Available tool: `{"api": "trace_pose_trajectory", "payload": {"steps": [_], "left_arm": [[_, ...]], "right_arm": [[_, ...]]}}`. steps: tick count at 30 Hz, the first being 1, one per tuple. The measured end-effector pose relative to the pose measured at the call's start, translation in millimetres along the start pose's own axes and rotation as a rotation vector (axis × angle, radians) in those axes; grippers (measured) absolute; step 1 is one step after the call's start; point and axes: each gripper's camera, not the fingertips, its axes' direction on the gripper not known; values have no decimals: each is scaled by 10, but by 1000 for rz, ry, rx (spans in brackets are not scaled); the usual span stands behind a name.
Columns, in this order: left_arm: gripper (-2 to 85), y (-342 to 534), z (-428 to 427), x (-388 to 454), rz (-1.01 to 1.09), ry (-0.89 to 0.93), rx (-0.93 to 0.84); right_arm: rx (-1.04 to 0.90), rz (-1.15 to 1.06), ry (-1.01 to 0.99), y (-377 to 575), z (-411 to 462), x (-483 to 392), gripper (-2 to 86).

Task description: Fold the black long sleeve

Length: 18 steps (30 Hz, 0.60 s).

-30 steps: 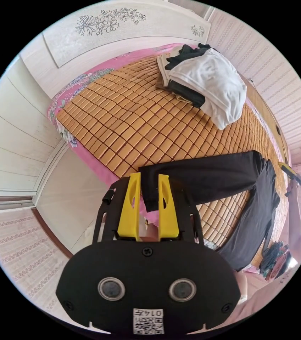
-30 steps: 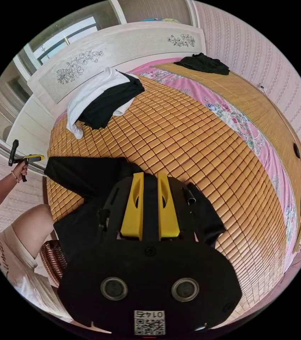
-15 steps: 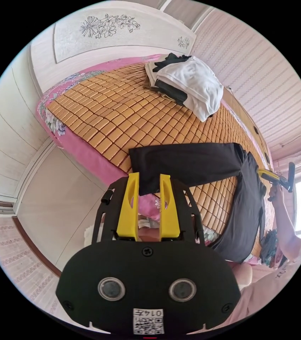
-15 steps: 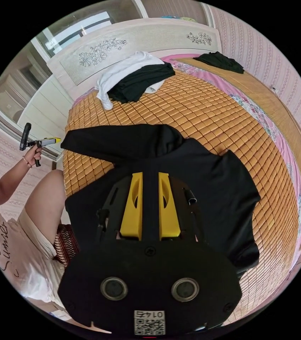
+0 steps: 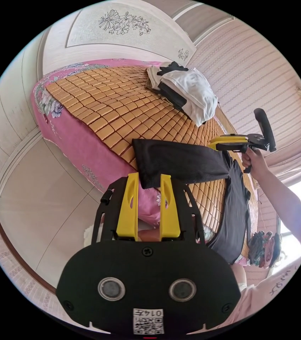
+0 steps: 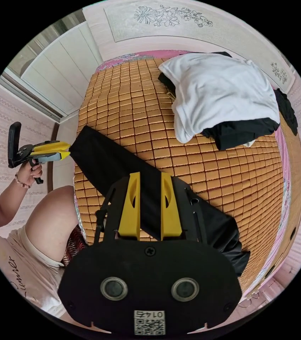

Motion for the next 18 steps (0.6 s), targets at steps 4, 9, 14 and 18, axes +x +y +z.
{"api": "trace_pose_trajectory", "payload": {"steps": [4,9,14,18], "left_arm": [[91,37,273,-106,-30,19,-16],[72,111,468,-95,6,-38,-12],[32,223,639,-76,8,-76,-15],[-3,387,648,61,61,-100,42]], "right_arm": [[-93,-32,37,-183,159,-229,87],[-101,-17,44,-118,124,-383,77],[-116,-36,48,66,-30,-509,5],[-43,23,-23,357,-366,-463,-8]]}}
